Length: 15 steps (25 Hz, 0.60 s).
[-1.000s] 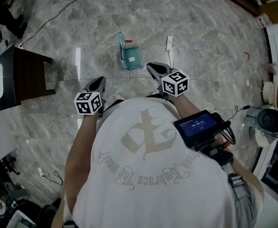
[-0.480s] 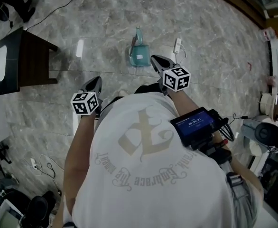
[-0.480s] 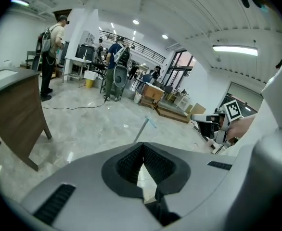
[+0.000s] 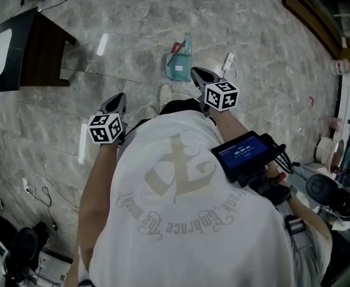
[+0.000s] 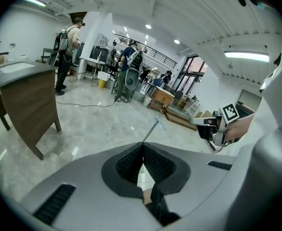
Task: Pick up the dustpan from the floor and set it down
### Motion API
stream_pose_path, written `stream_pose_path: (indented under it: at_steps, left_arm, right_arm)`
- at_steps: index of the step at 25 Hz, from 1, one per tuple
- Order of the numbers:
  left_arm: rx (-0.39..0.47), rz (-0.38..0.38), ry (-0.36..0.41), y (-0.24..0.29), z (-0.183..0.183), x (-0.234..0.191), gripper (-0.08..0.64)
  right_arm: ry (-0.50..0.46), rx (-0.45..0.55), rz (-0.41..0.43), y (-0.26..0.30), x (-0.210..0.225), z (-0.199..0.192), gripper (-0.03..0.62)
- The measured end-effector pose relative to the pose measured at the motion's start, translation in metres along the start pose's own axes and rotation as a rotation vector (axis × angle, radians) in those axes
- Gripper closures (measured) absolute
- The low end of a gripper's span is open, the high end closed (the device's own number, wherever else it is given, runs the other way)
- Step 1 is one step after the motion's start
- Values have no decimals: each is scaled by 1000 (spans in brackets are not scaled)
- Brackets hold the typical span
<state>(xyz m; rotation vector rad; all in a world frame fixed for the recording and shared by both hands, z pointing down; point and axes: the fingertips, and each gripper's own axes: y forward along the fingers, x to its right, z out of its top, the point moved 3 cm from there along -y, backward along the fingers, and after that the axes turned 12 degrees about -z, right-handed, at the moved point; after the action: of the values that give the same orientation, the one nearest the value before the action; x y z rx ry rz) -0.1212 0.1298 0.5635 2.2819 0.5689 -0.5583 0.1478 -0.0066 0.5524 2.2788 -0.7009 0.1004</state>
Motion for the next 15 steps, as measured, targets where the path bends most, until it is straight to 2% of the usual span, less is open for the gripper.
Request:
stream_pose_path:
  at_steps: [7, 11, 15]
  left_arm:
    - [-3, 18, -30, 14, 13, -10, 548]
    - [-43, 26, -47, 46, 37, -31, 548]
    - [-65, 49, -52, 50, 49, -39, 548]
  right_arm:
    - [33, -30, -14, 34, 20, 17, 574]
    - [99, -81, -32, 85, 48, 24, 574]
    - [104, -110, -62, 108, 59, 27, 567]
